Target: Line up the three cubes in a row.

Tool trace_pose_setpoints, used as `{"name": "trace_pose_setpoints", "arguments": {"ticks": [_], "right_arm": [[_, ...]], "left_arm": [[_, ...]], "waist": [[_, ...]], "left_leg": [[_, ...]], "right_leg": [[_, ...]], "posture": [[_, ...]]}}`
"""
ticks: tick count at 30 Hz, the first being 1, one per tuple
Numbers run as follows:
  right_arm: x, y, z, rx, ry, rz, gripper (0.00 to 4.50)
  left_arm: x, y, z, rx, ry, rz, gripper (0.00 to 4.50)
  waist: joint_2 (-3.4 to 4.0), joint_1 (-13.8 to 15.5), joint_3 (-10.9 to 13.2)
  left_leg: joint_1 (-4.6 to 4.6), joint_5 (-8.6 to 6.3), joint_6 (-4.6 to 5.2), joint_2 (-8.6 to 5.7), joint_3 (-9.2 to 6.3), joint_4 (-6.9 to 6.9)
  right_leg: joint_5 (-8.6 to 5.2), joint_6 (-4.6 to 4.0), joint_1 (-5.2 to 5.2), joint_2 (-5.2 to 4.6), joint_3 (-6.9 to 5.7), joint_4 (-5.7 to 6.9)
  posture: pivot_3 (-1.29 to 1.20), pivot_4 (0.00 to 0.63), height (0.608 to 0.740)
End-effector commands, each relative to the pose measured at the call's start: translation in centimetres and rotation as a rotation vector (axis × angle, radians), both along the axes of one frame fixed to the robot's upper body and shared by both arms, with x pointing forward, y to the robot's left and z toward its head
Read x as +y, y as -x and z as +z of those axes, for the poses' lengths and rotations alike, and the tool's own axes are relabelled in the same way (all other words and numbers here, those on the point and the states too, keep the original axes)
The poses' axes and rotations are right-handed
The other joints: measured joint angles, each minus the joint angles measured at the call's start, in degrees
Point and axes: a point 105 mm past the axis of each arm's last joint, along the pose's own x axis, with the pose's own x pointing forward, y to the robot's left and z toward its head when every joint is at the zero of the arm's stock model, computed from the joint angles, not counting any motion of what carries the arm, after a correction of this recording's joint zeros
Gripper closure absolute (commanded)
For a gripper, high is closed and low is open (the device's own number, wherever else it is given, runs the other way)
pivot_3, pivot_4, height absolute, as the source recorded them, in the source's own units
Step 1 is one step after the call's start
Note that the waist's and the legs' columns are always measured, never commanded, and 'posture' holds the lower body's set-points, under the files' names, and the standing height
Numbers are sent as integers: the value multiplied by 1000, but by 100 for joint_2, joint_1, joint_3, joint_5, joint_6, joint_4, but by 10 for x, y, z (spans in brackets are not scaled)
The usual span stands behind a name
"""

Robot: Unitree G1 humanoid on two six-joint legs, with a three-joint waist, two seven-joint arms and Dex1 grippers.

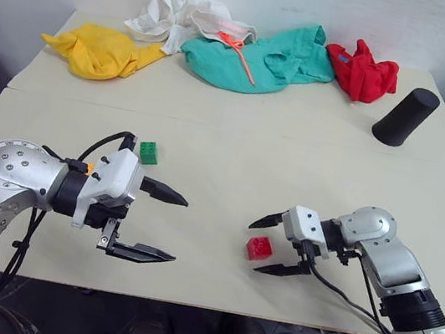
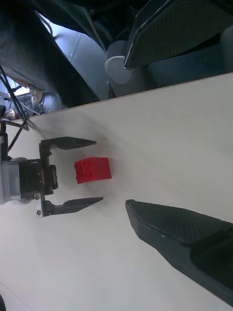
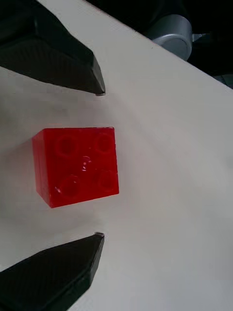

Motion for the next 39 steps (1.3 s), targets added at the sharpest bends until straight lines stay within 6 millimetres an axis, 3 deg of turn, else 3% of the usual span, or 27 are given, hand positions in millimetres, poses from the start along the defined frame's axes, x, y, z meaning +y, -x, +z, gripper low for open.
{"name": "trace_pose_setpoints", "arguments": {"ticks": [1, 7, 10, 15, 18, 23, 27, 35, 39], "right_arm": [[0, -1, 39, -31, -83, 2, 21], [-4, 2, 86, 19, -189, 1, 21], [-6, 1, 105, 36, -237, -9, 21], [-13, 2, 115, 43, -249, -26, 21], [-16, 2, 117, 41, -255, -38, 21], [-15, 0, 120, 16, -267, -49, 21], [-15, 0, 119, -4, -261, -59, 21], [-15, 9, 118, -25, -278, -106, 21], [-19, 17, 115, -37, -281, -157, 21]], "left_arm": [[10, -3, 5, -45, 23, 94, 0], [47, -3, -7, -61, 49, 373, 0], [80, 1, -13, -74, 64, 584, 0], [138, 35, -27, -60, 40, 898, 0], [151, 41, -24, -83, 26, 944, 0], [149, 11, -10, -140, -10, 835, 0], [143, -32, -2, -170, -79, 680, 0], [135, -101, -5, -189, -195, 507, 0], [121, -138, -7, -181, -226, 441, 0]], "waist": [[0, -23, 0], [0, -12, 0], [0, -9, 0], [-3, -17, -2], [-8, 19, -4], [-12, 103, -7], [-11, 89, -7], [-13, -9, -6], [-16, 34, -5]], "left_leg": [[1, 0, 0, 2, 0, 0], [3, -1, 1, 5, -2, -7], [1, -2, 2, 5, -3, -6], [1, -4, 5, 5, -3, -9], [3, -6, 7, 3, -2, -9], [4, -6, 11, -6, -18, -9], [4, -7, 11, -7, -10, -12], [-7, -7, 11, -2, 22, -15], [-5, -6, 12, -7, 30, -10]], "right_leg": [[0, 0, 0, 1, 0, 0], [0, 0, -1, -4, 0, -3], [0, -1, 0, -6, -2, -16], [0, -1, -1, -10, -3, -34], [0, -1, 0, -13, -4, -35], [1, -5, 7, -28, -12, -32], [2, -5, 4, -28, -15, -27], [4, -1, -10, 6, -42, -7], [4, 1, -11, 24, -64, 1]], "posture": [[0, 150, 740], [0, 150, 740], [0, 150, 740], [0, 150, 740], [0, 150, 740], [0, 150, 740], [0, 150, 740], [0, 150, 740], [0, 150, 740]]}}
